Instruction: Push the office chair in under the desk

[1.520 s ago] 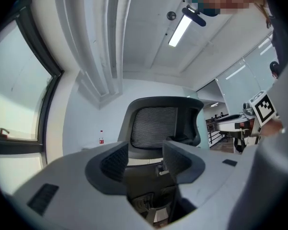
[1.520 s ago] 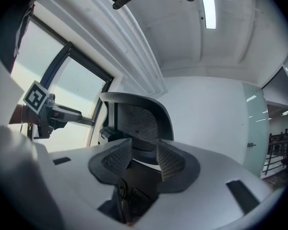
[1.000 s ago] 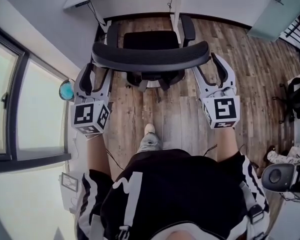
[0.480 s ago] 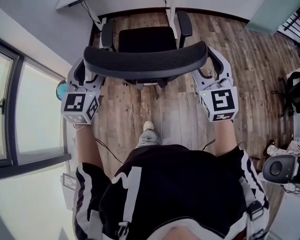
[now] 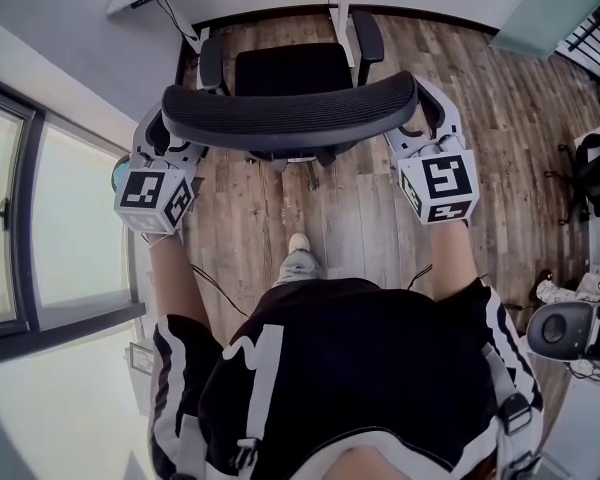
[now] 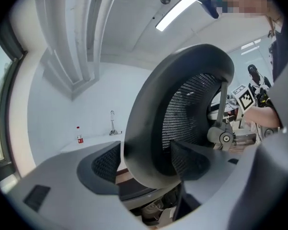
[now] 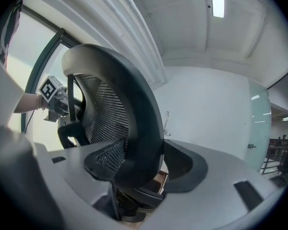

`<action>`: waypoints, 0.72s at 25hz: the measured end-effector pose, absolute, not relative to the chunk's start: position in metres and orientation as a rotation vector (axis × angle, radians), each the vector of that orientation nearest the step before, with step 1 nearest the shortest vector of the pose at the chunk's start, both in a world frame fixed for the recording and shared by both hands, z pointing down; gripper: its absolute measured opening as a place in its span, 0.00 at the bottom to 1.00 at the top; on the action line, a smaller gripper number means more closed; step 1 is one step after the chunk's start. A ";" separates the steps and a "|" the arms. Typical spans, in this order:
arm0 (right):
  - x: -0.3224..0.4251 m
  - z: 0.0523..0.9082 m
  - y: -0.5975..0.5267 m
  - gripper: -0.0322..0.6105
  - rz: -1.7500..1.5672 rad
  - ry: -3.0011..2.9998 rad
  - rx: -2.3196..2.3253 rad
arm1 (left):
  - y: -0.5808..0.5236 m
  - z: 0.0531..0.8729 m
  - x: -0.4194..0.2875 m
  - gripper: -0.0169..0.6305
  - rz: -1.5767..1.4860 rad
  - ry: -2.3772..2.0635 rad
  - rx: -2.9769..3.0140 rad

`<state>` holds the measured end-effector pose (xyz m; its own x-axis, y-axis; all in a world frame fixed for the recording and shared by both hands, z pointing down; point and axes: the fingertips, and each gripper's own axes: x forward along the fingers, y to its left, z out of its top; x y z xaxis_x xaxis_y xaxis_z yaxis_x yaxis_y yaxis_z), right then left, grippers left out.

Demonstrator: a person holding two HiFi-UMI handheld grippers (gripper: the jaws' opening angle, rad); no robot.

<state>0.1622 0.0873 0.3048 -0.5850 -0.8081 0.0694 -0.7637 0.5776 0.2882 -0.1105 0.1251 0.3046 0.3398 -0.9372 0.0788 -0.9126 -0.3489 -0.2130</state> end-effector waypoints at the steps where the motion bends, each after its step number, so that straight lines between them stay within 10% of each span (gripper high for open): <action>1: 0.162 0.306 0.086 0.43 -0.326 -2.621 1.317 | 0.124 0.304 -0.113 0.53 -0.287 1.716 -2.449; 18: 0.168 0.307 0.065 0.43 -0.298 -2.586 1.412 | 0.115 0.305 -0.100 0.51 -0.191 1.867 -2.368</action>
